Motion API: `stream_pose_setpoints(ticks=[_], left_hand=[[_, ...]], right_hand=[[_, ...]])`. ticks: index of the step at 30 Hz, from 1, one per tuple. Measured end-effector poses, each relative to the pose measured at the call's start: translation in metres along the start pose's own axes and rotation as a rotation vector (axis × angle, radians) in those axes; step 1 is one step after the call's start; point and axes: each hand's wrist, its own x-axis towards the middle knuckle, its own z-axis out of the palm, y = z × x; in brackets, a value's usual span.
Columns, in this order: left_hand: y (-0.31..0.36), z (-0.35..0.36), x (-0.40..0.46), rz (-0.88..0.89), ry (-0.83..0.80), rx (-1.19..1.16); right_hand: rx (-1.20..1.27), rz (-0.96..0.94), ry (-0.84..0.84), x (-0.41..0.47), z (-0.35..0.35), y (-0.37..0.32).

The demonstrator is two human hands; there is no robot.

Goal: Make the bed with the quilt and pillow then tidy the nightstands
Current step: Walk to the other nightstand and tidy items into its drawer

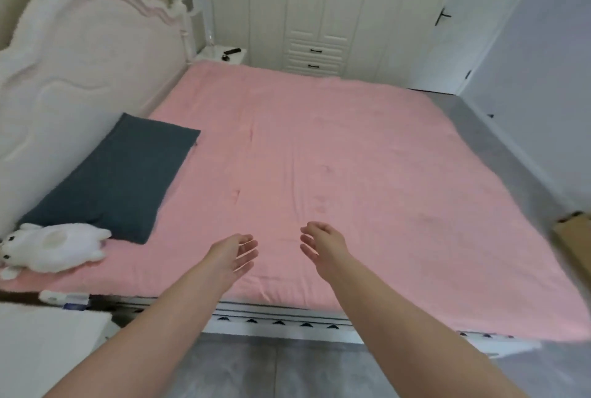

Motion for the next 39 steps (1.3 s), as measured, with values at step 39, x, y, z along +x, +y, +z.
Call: stream_pose_setpoints(ticks=[39], left_hand=[[-0.272, 0.786, -0.050, -0.206, -0.967, 0.905]], right_hand=[[0.778, -0.194, 1.044, -0.056, -0.722, -0.171]])
